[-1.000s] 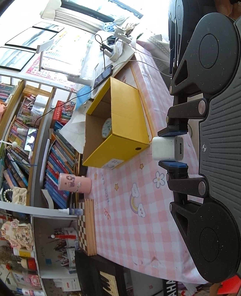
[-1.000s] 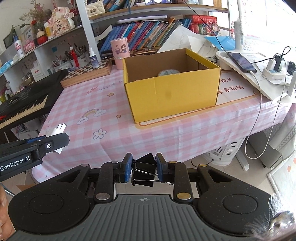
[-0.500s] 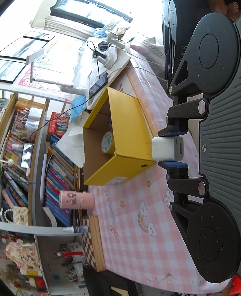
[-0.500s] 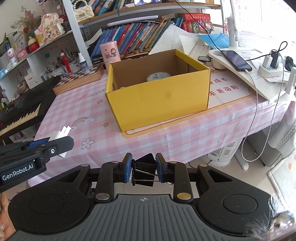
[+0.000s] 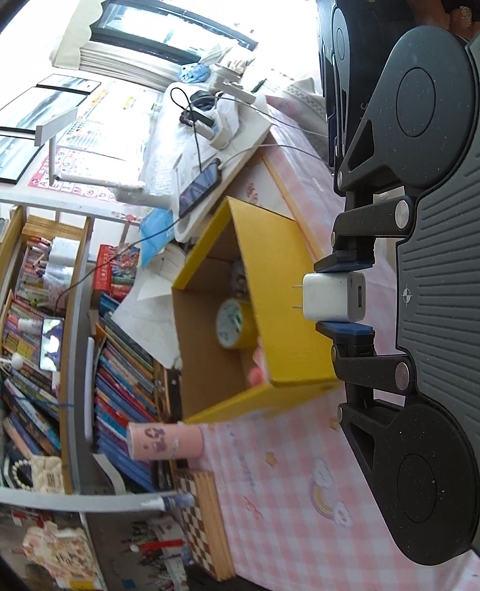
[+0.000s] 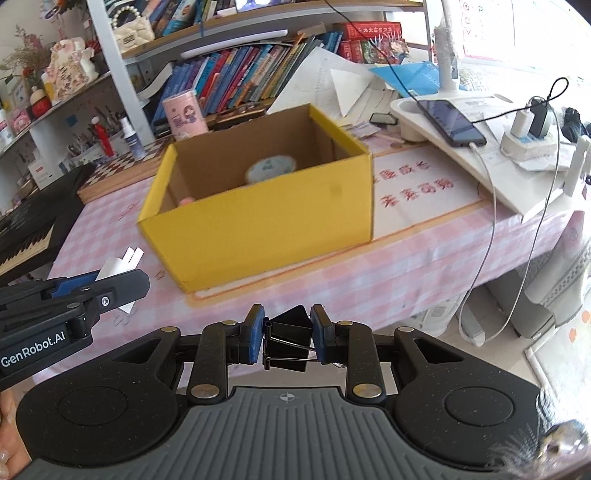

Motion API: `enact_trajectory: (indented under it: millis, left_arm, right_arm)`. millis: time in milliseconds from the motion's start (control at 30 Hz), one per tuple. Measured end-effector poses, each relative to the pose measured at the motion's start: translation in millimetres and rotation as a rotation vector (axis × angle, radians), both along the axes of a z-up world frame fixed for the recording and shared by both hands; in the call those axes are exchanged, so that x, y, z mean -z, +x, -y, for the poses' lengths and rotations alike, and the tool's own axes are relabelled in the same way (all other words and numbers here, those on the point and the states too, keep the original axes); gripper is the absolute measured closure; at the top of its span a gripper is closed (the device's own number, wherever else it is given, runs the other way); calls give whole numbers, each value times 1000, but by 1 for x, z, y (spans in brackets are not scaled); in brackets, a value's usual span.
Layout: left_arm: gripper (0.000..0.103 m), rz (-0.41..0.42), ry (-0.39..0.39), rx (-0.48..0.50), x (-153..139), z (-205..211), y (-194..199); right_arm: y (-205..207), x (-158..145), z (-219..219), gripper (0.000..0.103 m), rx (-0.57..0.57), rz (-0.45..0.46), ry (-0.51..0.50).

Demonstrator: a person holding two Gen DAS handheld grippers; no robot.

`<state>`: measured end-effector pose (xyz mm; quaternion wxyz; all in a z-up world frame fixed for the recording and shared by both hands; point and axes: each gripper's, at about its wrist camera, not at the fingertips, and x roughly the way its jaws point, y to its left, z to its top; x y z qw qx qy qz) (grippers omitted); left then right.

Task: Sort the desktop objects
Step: 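Lift the charger and binder clip and carry them toward the yellow box, then lower the charger into the box with the left gripper while the right lowers the clip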

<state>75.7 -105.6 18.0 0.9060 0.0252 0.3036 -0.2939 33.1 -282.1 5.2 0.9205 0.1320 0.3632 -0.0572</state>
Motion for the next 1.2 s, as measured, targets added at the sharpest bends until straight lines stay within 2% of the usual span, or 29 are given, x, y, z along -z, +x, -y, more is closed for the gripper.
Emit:
enact_trajectory:
  millis: [167, 300, 600, 700, 833, 1067, 1200]
  left_arm:
    - [78, 48, -16, -12, -11, 28, 19]
    - [78, 77, -5, -59, -18, 47, 41]
    - [78, 109, 66, -145, -15, 92, 86]
    - [78, 93, 105, -159, -5, 106, 98]
    - [78, 31, 135, -178, 11, 117, 113]
    - [78, -78, 130, -207, 30, 124, 130]
    - [78, -94, 141, -211, 33, 128, 132]
  right_arm:
    - [19, -15, 33, 78, -8, 76, -25]
    - [41, -30, 60, 78, -23, 141, -43]
    - [101, -52, 102, 78, -128, 243, -43]
    - [120, -55, 110, 78, -173, 260, -47]
    - [149, -55, 111, 78, -250, 264, -47]
    - [198, -44, 95, 78, -408, 223, -67]
    - [220, -36, 86, 78, -453, 201, -67]
